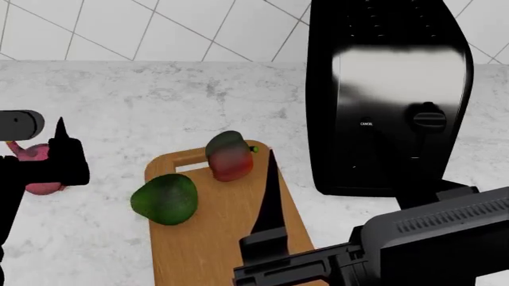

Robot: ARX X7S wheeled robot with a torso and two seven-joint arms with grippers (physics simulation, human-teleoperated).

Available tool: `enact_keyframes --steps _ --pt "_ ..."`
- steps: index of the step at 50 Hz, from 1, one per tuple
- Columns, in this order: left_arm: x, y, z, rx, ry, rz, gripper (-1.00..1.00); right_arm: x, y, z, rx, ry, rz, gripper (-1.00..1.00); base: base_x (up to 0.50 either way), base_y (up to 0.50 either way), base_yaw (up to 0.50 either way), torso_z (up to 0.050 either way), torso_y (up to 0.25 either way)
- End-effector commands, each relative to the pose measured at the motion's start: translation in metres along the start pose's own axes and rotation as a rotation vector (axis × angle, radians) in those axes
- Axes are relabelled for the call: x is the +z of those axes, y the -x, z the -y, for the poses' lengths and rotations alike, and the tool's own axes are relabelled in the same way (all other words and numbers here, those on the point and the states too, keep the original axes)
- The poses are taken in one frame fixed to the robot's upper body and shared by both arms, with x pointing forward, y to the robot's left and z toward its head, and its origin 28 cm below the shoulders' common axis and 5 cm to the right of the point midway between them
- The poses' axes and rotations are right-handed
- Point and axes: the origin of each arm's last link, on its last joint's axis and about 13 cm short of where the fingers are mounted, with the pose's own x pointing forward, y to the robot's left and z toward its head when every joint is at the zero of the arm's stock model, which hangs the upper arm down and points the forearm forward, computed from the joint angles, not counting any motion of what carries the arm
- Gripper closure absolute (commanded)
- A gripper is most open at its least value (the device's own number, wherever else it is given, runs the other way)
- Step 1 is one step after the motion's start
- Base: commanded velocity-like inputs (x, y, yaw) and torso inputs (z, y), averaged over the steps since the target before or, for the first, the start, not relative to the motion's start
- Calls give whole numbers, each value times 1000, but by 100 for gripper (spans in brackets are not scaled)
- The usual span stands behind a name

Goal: Place the avocado, onion, tomato and bell pepper on the cutting board.

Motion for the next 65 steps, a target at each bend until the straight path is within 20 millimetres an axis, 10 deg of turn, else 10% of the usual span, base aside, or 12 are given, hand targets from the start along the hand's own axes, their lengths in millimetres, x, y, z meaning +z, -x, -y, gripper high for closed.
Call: enact_keyframes --steps 1,60,61,65 --pt "-11 -5 1 -20 -8 -21 -100 1 -1 0 9 7 16 -100 0 0 0 0 0" --pt "-67 -51 8 84 -66 -212 -100 2 -1 -1 23 12 21 -100 0 0 0 0 0" --pt "-68 -52 7 88 -68 -217 100 2 -1 -1 23 12 20 -100 0 0 0 0 0" --pt "-72 -53 7 98 -70 -231 100 3 0 -1 21 12 22 -100 0 0 0 0 0"
